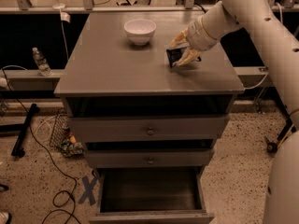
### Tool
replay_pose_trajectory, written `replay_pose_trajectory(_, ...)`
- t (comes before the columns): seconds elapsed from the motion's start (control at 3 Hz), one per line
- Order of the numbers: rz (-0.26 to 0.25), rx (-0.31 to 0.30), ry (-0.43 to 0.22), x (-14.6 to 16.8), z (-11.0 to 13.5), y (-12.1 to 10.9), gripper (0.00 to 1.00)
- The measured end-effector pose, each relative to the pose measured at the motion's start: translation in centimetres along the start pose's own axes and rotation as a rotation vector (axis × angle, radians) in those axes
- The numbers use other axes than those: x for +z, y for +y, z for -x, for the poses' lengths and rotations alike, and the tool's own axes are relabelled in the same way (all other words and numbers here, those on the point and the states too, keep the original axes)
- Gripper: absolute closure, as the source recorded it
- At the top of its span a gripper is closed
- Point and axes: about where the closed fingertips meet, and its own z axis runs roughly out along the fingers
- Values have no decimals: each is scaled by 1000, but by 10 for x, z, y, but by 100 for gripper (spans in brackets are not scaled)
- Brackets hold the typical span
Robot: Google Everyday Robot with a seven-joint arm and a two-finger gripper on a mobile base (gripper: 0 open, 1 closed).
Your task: Pick rxbar blueberry from bottom drawer and place on counter
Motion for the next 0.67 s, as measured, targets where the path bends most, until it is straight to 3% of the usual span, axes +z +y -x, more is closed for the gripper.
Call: replay_pose_trajectory(0.67, 7, -1, -8, 8, 2, 1, 12)
